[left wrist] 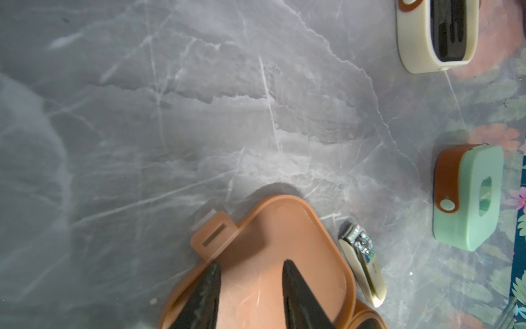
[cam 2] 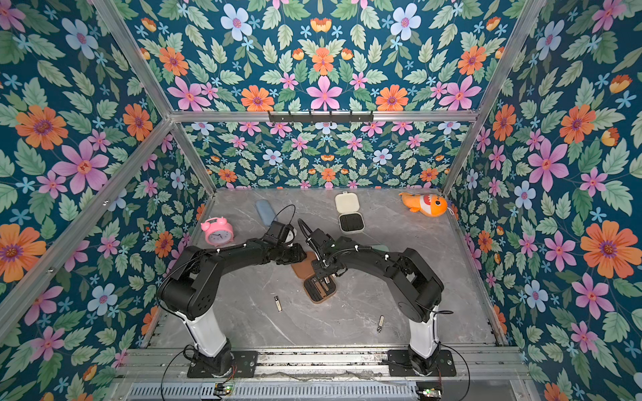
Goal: Organize nail clipper sets
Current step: Place the nail clipper in the storage box.
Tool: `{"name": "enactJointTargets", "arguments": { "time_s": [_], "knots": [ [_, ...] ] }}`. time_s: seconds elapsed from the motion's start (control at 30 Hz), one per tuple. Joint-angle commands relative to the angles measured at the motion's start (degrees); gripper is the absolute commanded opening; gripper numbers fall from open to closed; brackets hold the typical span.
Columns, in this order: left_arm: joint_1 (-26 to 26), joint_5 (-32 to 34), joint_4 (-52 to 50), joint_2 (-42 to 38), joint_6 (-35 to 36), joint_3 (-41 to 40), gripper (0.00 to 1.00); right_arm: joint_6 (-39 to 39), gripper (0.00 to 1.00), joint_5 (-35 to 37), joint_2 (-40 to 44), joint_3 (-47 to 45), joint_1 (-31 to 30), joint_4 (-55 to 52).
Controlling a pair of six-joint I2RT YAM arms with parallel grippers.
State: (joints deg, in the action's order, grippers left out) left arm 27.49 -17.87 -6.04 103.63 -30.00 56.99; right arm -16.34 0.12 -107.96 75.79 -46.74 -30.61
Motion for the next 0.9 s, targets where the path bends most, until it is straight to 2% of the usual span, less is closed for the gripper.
{"name": "enactJointTargets", "arguments": {
  "time_s": [0.0,0.87],
  "knots": [
    [-0.06,1.93,-6.34,0.87,0.38,-0.22,0.4,0.97,0.12,0.14,-0.29,0.07,-0.37,0.15],
    [-0.15,1.89,-6.17,1.04,0.39,-0.6,0.39,0.09,0.12,1.71,0.39,-4.43,-1.77,-0.41]
  ]
}}
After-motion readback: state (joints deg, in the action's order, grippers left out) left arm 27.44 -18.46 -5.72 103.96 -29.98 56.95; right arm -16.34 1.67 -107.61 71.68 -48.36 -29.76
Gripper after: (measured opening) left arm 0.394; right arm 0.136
